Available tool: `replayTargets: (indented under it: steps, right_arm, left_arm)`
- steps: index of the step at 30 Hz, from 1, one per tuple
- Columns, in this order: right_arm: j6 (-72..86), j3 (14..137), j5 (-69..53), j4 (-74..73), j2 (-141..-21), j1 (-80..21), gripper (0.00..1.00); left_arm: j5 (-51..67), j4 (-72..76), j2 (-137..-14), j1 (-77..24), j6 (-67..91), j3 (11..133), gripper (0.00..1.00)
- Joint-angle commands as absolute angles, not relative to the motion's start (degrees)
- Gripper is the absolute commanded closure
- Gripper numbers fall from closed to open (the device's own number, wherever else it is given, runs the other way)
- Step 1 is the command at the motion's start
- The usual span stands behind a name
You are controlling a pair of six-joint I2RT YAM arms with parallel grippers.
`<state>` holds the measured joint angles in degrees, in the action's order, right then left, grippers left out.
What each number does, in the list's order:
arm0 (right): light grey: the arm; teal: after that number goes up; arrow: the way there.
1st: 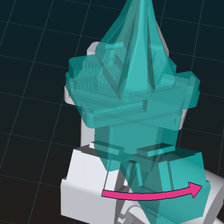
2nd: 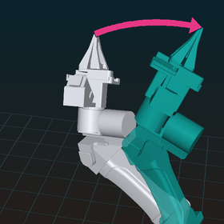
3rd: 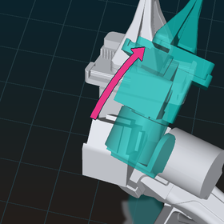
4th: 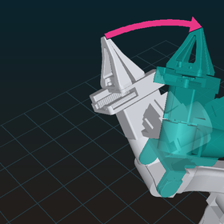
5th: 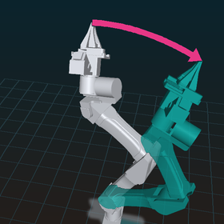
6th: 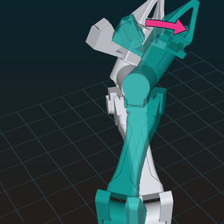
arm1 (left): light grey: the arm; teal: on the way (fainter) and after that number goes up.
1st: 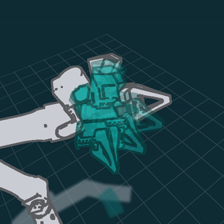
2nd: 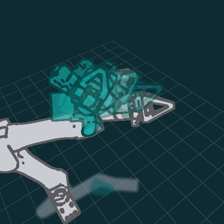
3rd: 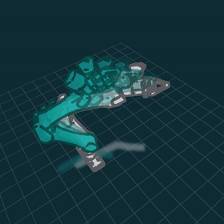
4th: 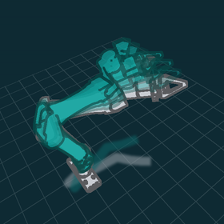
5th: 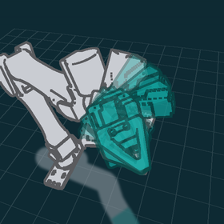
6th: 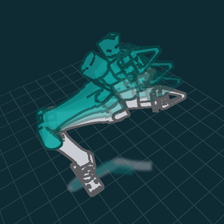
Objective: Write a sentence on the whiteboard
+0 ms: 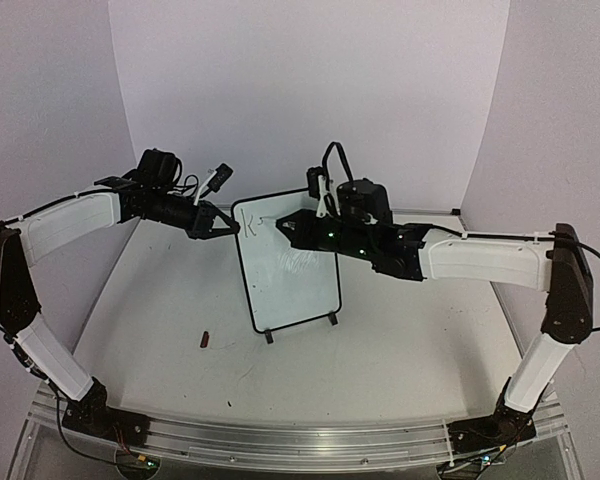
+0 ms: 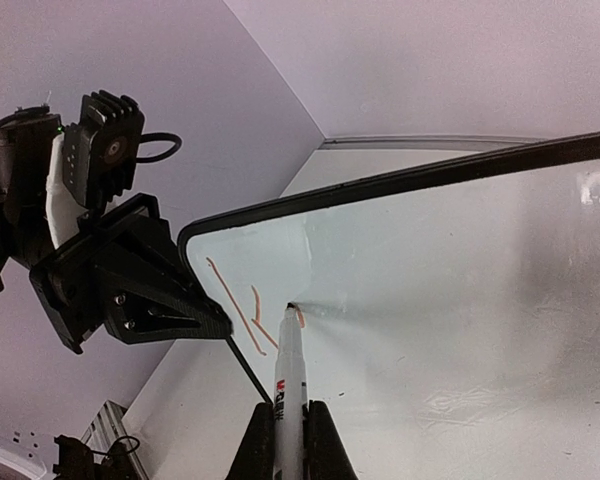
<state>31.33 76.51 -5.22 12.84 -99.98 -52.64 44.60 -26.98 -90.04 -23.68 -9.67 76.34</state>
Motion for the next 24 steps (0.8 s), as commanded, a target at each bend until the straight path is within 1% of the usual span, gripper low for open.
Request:
replayTargets:
  steps: [1, 11, 24]
  right_arm:
    - [31.88, 78.08, -6.43, 14.77, -100.75, -52.41, 1.0]
    - [32.83, 76.48, -7.87, 14.31, -101.51, -52.45, 1.0]
    - [34.27, 72.92, -6.86, 14.24, -100.32, -52.47, 1.0]
  left_arm:
    - [42.83, -27.77, -88.33, -23.85, -12.63, 75.58, 1.0]
    - [42.86, -27.76, -88.33, -23.83, -12.7, 75.5, 1.0]
    - [42.72, -27.88, -87.98, -23.82, -12.69, 75.5, 1.0]
